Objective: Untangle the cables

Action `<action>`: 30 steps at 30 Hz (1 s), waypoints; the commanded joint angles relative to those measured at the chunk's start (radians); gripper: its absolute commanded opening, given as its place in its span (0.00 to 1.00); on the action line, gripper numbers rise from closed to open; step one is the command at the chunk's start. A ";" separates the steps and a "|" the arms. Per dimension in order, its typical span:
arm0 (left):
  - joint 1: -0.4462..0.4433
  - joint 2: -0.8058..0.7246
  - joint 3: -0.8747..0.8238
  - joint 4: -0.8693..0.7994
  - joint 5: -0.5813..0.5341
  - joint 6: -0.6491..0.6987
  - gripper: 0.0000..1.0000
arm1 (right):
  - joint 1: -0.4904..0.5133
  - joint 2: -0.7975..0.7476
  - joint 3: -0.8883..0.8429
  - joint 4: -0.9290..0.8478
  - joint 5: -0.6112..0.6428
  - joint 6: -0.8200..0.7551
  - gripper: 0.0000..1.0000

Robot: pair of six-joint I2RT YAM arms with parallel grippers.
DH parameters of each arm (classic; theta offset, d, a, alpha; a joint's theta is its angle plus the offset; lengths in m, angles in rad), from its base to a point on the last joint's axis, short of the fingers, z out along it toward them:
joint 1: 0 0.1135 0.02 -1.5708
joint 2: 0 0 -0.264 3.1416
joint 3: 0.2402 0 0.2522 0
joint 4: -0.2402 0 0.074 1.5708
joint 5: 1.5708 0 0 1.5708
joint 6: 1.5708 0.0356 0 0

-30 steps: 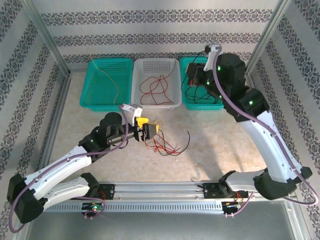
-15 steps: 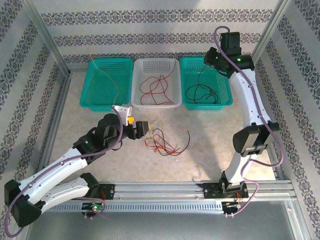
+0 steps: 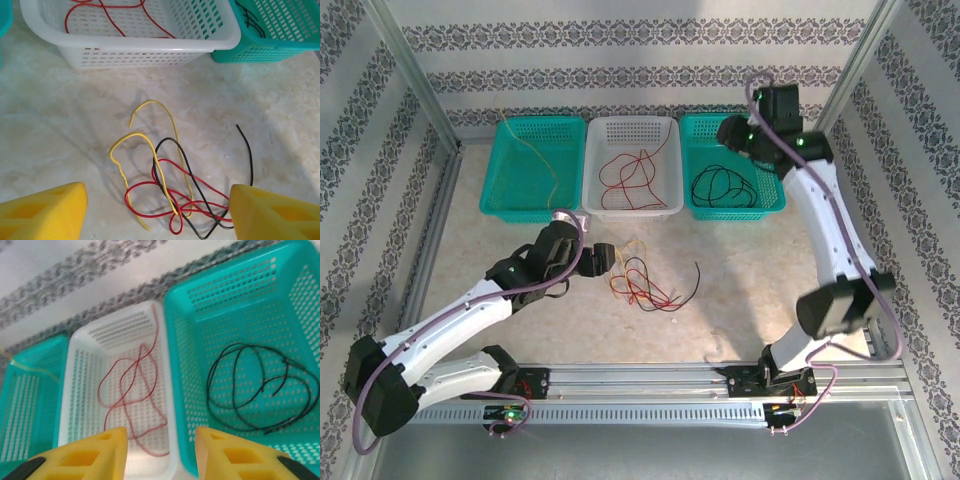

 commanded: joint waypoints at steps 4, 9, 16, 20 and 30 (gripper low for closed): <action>0.049 0.116 0.040 -0.031 0.093 -0.003 0.68 | 0.201 -0.274 -0.401 0.107 0.059 0.003 0.45; 0.099 0.201 0.045 -0.026 0.128 -0.033 0.59 | 0.327 -0.383 -0.657 0.165 0.079 0.104 0.46; 0.130 0.268 0.056 0.034 0.189 -0.078 0.57 | 0.440 -0.321 -0.804 0.303 -0.001 0.219 0.46; 0.138 0.277 0.053 0.069 0.227 -0.172 0.64 | 0.502 -0.247 -0.768 0.320 0.018 0.219 0.45; 0.254 0.090 -0.158 0.307 0.263 -0.554 0.48 | 0.510 -0.230 -0.723 0.322 0.026 0.213 0.45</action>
